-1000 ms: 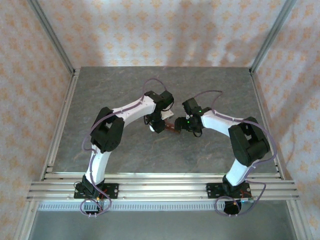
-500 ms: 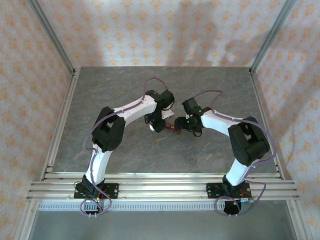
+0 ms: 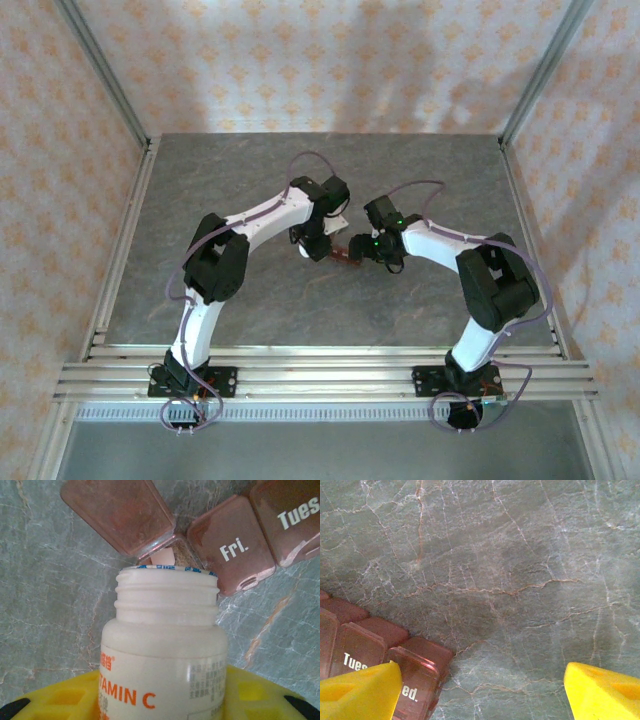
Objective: Sort the pills into containers
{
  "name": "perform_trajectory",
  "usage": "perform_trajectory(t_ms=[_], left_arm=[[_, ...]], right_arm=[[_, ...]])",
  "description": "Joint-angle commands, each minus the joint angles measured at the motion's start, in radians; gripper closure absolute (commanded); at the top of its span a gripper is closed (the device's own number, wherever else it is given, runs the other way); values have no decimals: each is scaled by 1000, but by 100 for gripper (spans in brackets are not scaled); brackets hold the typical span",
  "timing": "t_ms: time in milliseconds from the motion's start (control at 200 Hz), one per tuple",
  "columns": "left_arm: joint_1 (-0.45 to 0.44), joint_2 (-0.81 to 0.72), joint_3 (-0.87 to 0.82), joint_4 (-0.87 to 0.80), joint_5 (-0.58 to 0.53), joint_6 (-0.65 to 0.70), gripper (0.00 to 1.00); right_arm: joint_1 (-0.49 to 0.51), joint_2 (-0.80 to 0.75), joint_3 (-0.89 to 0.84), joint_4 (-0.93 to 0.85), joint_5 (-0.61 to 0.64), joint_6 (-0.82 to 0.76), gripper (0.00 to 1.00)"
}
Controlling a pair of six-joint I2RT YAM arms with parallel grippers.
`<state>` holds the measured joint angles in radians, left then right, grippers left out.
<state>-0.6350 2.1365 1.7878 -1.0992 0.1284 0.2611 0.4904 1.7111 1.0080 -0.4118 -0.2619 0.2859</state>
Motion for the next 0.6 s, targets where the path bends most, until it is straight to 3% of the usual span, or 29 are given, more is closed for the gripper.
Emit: perform_trajectory(t_ms=[0, 596], left_arm=[[-4, 31, 33, -52, -20, 17, 100], [-9, 53, 50, -75, -46, 14, 100]], right_arm=[[4, 27, 6, -33, 30, -14, 15], [4, 27, 6, -35, 30, -14, 15]])
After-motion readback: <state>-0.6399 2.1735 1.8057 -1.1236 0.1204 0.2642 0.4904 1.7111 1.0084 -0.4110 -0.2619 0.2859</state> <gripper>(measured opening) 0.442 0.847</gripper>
